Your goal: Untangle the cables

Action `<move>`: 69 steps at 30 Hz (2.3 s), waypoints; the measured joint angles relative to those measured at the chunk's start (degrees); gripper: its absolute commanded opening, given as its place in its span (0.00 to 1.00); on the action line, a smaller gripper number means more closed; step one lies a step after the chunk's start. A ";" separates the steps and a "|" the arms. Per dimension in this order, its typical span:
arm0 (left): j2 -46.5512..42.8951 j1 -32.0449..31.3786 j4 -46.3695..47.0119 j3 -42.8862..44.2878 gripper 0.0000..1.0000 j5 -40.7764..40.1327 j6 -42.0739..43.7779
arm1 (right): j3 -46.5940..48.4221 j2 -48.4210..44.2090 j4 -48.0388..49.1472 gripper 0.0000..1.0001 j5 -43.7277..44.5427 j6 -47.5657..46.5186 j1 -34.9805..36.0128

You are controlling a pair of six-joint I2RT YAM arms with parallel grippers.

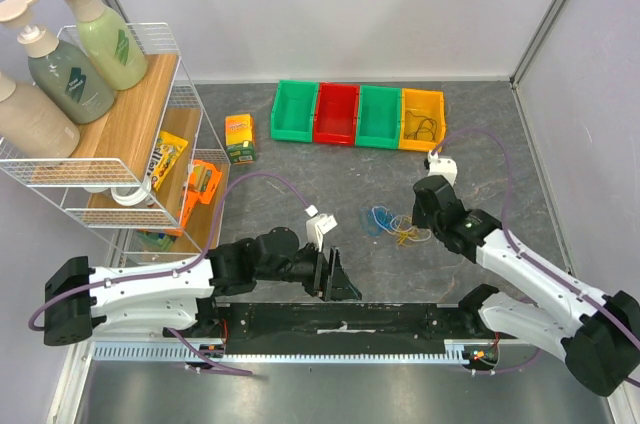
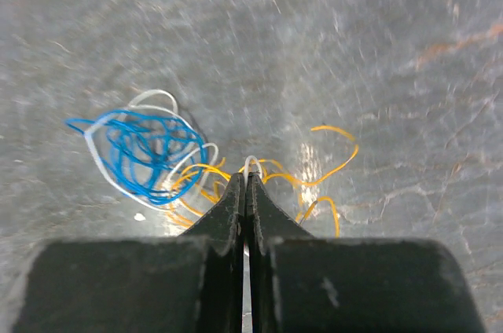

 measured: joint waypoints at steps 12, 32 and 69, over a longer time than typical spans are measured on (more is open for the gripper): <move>1.03 -0.02 -1.99 2.58 0.73 -0.98 0.96 | 36.24 -3.56 -4.26 0.00 -2.03 -13.70 0.00; -5.09 -0.04 -6.45 3.82 0.72 -2.73 3.04 | 38.36 -0.63 16.96 0.00 -43.39 -2.95 0.79; -17.18 -0.24 -5.97 4.17 0.72 -27.80 22.47 | 10.10 -3.67 29.44 0.00 -61.31 14.97 12.74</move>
